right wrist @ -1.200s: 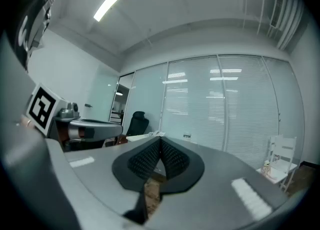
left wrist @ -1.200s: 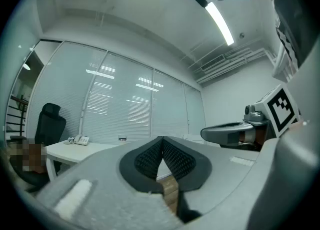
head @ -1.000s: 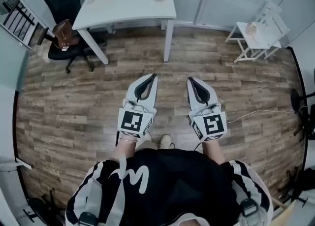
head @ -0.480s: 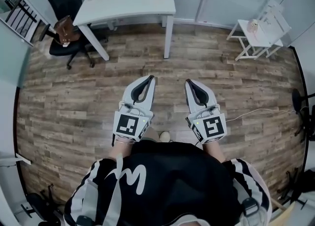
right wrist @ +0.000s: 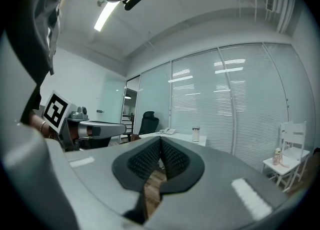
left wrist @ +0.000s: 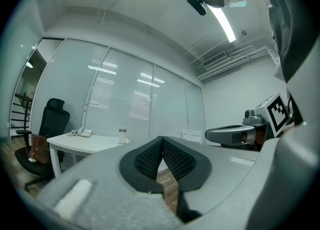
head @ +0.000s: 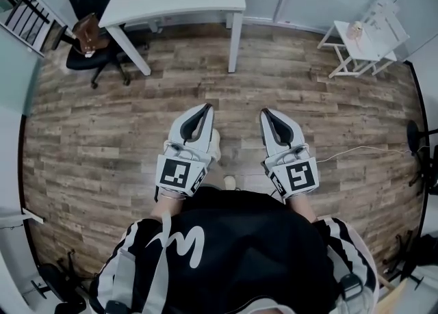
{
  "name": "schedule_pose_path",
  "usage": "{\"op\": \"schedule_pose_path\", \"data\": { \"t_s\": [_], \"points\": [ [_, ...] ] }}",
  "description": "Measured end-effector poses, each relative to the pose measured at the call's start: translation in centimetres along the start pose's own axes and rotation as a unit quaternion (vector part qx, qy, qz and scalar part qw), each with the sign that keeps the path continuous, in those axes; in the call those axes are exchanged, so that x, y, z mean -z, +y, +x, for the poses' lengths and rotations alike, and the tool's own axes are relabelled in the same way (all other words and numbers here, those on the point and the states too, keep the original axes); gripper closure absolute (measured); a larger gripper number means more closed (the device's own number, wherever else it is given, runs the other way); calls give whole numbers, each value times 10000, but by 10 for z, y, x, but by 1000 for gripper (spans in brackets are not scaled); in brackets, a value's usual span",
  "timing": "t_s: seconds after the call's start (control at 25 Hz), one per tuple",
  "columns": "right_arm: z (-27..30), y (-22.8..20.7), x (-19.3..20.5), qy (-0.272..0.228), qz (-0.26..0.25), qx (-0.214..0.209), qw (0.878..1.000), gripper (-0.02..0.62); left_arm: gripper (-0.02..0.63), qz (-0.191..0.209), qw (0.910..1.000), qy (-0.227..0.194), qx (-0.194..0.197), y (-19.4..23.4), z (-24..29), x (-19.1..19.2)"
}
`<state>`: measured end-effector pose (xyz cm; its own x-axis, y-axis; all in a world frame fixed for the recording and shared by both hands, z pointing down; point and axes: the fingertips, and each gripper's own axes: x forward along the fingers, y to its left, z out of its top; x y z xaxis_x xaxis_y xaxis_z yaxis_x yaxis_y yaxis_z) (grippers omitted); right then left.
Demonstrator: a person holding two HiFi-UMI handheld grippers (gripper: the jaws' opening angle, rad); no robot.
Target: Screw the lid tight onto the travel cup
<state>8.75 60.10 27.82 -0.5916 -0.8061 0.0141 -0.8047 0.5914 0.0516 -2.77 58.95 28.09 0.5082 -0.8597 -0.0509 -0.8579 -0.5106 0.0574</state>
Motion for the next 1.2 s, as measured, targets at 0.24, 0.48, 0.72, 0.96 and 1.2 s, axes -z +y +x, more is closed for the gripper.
{"op": "schedule_pose_path", "data": {
  "t_s": [0.24, 0.48, 0.72, 0.96, 1.2],
  "points": [
    [16, -12, 10, 93, 64, -16, 9999, 595, 604, -48, 9998, 71, 158, 4, 25, 10],
    [48, -29, 10, 80, 15, 8, 10000, 595, 604, 70, 9997, 35, 251, 26, 58, 11],
    [85, -57, 14, 78, -23, 41, 10000, 595, 604, 69, 9995, 7, 318, 52, 99, 14],
    [143, -80, 7, 10, -14, -22, 10000, 595, 604, 98, 9994, -23, 337, 92, 144, 8],
    [197, -106, -5, -82, -4, -10, 10000, 595, 604, 75, 9995, -63, 295, 136, 188, -2]
  ]
}}
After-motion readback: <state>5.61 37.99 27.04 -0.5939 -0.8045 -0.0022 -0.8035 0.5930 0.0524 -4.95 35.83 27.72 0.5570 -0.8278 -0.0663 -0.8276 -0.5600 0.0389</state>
